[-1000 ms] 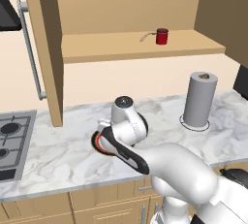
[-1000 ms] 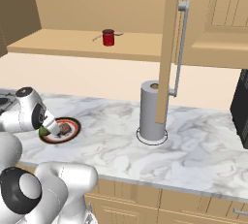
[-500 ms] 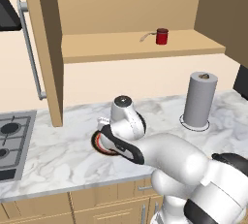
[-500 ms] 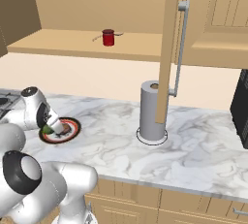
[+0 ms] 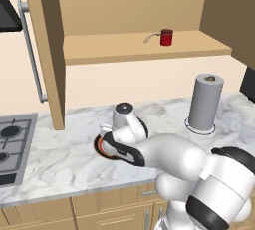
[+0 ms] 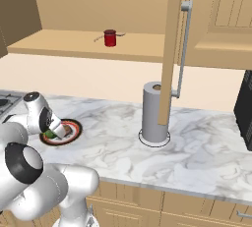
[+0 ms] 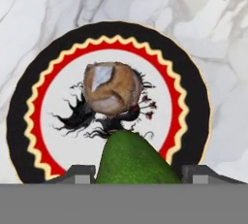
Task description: Pick the avocado and bread from the counter and place them on the plate. Then pick the jam from the cabinet and place it next to the plate. Lastly close the cabinet door.
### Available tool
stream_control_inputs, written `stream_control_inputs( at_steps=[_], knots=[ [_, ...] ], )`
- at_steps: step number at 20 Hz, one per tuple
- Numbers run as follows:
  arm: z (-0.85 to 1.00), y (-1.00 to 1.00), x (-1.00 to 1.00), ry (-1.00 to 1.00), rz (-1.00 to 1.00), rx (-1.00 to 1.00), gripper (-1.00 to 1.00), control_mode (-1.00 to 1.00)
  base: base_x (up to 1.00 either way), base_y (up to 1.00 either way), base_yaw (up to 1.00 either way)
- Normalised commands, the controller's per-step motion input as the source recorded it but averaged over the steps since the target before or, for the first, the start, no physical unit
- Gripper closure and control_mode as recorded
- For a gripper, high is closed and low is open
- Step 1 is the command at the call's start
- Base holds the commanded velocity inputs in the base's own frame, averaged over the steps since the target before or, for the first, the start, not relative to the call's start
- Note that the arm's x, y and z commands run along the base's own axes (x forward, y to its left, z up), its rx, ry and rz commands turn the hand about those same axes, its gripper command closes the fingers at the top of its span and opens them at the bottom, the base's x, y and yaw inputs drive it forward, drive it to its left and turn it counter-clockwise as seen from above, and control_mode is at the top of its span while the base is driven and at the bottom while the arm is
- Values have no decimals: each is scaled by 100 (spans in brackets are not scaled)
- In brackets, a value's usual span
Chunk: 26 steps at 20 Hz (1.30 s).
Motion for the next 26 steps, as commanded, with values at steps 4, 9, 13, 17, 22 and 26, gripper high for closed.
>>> stream_control_inputs(
  at_steps=[4,9,13,17,22,26],
  knots=[
    [-18,0,10,0,0,-2,100,-100,0,0,0],
    [-17,0,17,0,0,-1,100,-100,0,0,0],
    [-14,0,14,0,0,0,100,-100,0,0,0],
    [-9,0,8,0,0,0,100,-100,0,0,0],
    [-5,0,4,0,0,0,100,-100,0,0,0],
    [-5,0,2,0,0,0,100,-100,0,0,0]
  ],
)
